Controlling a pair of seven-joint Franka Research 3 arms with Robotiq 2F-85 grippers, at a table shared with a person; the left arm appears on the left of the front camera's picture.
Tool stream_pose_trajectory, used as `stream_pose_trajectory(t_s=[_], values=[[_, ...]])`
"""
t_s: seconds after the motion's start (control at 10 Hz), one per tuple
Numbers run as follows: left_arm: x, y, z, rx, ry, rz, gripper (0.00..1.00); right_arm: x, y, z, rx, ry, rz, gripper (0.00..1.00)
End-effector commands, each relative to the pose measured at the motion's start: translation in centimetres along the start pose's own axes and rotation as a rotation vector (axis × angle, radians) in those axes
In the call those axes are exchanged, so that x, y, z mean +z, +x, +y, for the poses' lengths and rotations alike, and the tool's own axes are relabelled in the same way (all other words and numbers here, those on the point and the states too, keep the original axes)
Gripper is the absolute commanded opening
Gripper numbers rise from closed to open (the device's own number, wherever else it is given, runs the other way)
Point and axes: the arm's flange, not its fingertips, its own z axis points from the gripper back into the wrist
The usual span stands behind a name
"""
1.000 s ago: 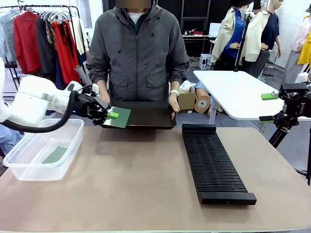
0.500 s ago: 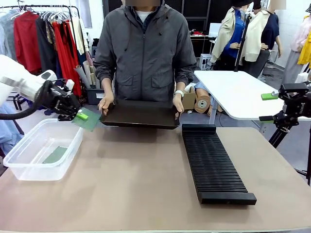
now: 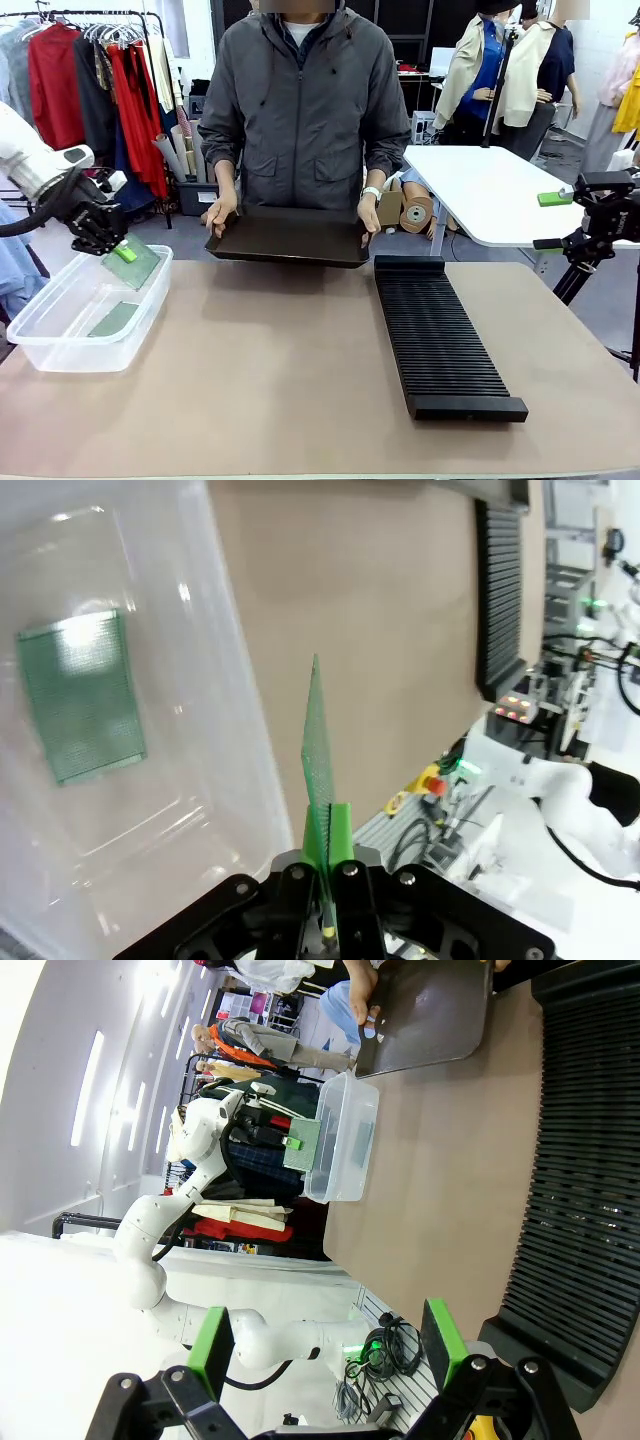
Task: Sort PCBs into racks and boxes based on the side picked up.
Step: If the short side of the Blank PCB is picked up, insert it into the PCB Rack ; if the long side is picked up, place it in the Organizing box.
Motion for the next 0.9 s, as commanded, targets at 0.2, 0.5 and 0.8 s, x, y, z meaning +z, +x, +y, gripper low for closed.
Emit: stream_pose_trajectory(t_s=[0.2,0.5,0.8], values=[[2.6,0.4,1.2,0.024,0.158,-0.019,0.00,-0.1,-0.1,0.3,0.004,0.011,-0.018,1.00],[2.6,0.5,2.2,0.048,0.138,0.003,0.00,-0.1,-0.1,0.3,0.004,0.011,-0.018,1.00],[2.8,0.2,2.0,0.009,0.145,-0.013,0.00,-0.1,-0.1,0.3,0.004,0.011,-0.018,1.00]])
